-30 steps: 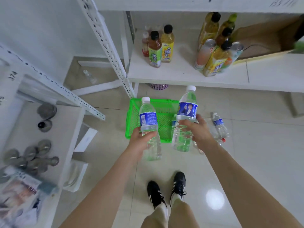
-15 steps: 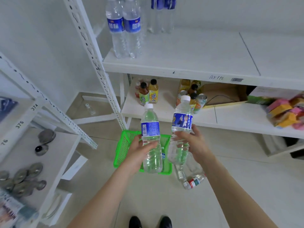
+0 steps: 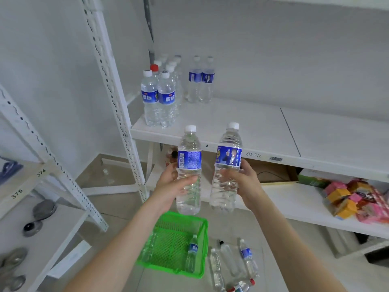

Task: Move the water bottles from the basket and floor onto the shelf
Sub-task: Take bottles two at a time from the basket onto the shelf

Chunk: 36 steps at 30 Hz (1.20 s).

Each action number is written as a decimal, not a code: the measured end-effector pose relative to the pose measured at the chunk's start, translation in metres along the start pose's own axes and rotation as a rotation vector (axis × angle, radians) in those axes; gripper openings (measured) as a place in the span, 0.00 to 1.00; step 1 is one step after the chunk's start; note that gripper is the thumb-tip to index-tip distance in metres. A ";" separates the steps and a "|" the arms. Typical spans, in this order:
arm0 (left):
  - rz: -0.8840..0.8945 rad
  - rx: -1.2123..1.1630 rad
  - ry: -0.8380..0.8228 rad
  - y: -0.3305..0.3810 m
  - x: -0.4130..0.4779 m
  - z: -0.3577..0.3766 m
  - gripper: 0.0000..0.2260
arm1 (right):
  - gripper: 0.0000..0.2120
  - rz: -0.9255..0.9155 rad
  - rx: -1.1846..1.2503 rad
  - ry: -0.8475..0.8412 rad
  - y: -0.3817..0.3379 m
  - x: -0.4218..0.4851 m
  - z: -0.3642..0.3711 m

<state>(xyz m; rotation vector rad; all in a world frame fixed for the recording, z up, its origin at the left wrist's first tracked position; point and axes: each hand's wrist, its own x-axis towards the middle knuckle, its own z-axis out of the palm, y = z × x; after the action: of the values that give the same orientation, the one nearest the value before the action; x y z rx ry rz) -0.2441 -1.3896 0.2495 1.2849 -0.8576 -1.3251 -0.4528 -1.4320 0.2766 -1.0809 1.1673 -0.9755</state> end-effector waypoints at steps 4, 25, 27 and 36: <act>0.039 0.034 -0.009 0.029 0.036 -0.003 0.29 | 0.25 -0.068 -0.032 -0.011 -0.024 0.034 0.010; 0.113 0.199 0.114 0.118 0.280 0.022 0.29 | 0.28 -0.114 -0.038 0.015 -0.092 0.286 0.021; 0.107 0.207 0.145 0.118 0.298 0.023 0.29 | 0.27 -0.114 -0.053 0.001 -0.097 0.306 0.021; 0.097 0.154 0.251 0.117 0.354 0.019 0.31 | 0.27 -0.153 -0.093 0.014 -0.096 0.379 0.029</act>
<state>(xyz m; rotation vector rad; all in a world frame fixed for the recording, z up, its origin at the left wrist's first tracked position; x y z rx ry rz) -0.1935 -1.7572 0.2874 1.4743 -0.8452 -1.0114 -0.3738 -1.8152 0.2935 -1.2541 1.1645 -1.0565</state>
